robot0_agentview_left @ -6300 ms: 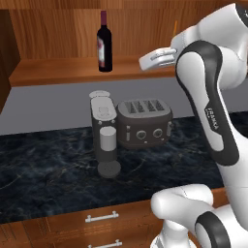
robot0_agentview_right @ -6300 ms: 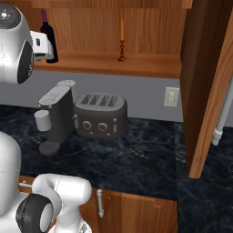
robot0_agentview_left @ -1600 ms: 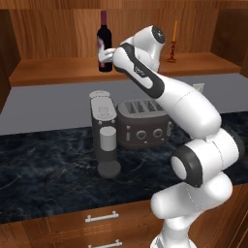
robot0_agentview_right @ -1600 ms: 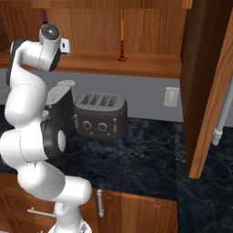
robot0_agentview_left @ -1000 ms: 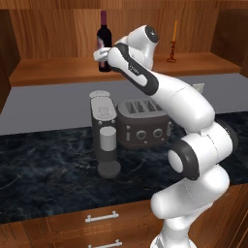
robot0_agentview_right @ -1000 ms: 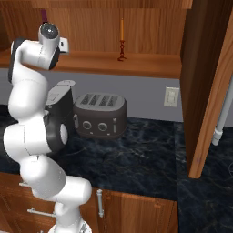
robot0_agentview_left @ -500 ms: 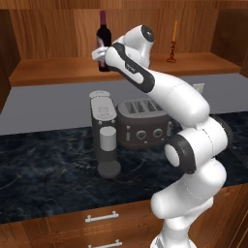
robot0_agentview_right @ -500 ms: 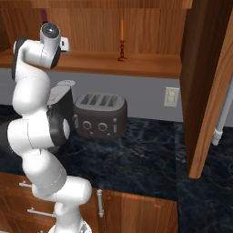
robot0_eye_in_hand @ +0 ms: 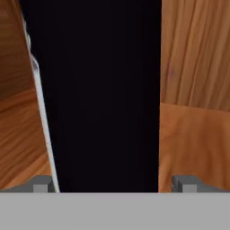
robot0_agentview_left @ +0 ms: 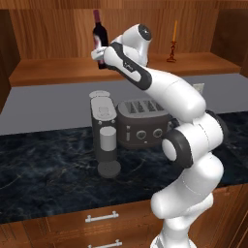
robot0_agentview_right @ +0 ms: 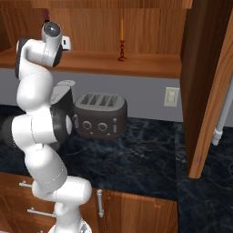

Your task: Get the candle and the wine from the cabinet and move them to the dining counter.

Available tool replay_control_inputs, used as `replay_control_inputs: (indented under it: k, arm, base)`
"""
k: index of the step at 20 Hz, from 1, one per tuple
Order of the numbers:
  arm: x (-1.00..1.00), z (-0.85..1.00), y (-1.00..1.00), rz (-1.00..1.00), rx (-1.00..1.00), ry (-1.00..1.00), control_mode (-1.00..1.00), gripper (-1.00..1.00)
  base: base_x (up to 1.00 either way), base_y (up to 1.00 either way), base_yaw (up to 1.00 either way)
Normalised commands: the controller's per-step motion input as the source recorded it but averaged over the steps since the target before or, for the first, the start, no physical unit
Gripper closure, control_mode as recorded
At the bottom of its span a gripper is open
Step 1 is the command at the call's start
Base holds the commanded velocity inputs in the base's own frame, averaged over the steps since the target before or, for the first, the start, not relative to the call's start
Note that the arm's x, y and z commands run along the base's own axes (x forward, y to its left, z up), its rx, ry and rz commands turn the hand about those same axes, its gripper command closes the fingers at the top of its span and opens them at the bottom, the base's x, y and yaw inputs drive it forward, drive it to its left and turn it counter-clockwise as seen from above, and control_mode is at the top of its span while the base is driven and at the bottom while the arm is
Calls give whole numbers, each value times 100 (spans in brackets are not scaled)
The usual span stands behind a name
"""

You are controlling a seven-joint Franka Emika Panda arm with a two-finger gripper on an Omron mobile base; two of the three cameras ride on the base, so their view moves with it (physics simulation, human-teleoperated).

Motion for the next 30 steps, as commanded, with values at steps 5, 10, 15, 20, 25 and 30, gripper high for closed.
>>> replay_control_inputs:
  k: [5, 10, 15, 20, 25, 30]
  arm:
    - [3, -2, 7, 0, 0, 0, -100, 100]
    - [-16, 0, 0, 0, 0, -1, -100, 100]
    - [-32, 0, 0, 0, 0, 0, -100, 100]
    - [-55, -3, 0, 0, 0, -6, -100, 100]
    - [-70, -2, -1, 0, 0, -11, -100, 100]
    - [-70, 0, -4, 0, 0, -8, -100, 100]
  base:
    - [0, 0, 0]
    - [0, 0, 0]
    - [0, 0, 0]
    - [0, 0, 0]
    - [0, 0, 0]
    - [0, 0, 0]
